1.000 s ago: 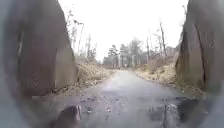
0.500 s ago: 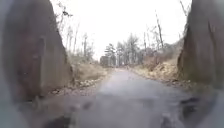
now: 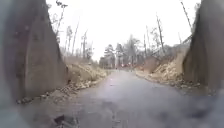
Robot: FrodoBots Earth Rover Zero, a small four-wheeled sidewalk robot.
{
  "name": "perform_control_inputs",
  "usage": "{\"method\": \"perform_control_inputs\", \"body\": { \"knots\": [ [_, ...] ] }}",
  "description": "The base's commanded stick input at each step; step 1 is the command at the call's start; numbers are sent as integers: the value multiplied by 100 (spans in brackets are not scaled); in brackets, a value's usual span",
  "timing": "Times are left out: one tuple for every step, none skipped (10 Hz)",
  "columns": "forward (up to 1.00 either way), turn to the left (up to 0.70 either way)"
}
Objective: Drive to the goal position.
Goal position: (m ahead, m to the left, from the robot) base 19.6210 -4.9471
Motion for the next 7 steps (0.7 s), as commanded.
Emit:
{"method": "perform_control_inputs", "body": {
  "knots": [
    [100,1],
    [100,1],
    [100,1],
    [100,1],
    [100,1],
    [100,1],
    [100,1]
  ]
}}
